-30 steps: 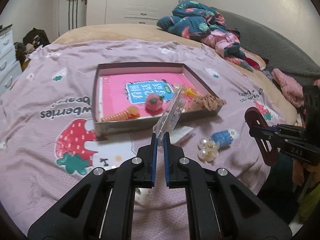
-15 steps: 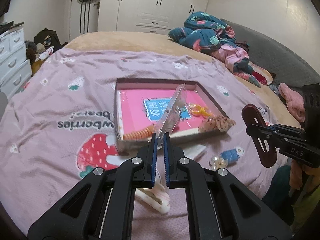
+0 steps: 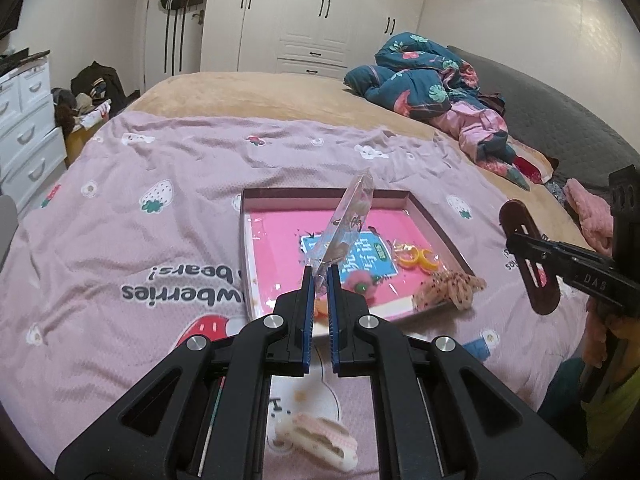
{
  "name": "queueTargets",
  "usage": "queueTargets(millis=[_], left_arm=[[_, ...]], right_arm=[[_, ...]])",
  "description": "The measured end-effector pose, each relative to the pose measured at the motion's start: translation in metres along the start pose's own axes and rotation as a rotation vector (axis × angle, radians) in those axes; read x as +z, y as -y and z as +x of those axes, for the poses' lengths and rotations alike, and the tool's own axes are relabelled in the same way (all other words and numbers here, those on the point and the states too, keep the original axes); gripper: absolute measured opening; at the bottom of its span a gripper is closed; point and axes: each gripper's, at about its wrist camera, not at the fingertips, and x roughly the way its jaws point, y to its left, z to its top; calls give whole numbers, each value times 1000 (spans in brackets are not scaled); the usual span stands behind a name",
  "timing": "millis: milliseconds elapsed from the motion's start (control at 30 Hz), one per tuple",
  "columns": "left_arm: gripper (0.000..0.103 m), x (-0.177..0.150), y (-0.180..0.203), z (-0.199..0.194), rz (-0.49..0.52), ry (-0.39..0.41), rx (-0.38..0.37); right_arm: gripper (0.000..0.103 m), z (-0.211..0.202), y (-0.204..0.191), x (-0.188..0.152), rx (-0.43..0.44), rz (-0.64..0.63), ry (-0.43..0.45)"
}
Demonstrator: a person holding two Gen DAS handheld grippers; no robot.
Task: Organize jewelry
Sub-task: 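Carry the maroon clip over the tray with the right tool while the left carries the packet, then open the right tool to drop the maroon clip while the left drops the packet into the tray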
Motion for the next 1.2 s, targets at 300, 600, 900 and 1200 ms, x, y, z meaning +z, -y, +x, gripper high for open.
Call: queueTargets(millis=[300,600,900,1200], left_arm=[[1,17,-8,35,-15,-36,12],[1,12,-12,71,-16,-87,34],[1,2,-20,104,-19,-140,60],[1,-2,-28,117,-36,-166,74]], right_arm=[[12,17,26,23,-53,24,-4],[12,46,42,34,-90,27,-38],[12,84,52,26,-105,31,-112],[12,124,62,14,-172,38,-185]])
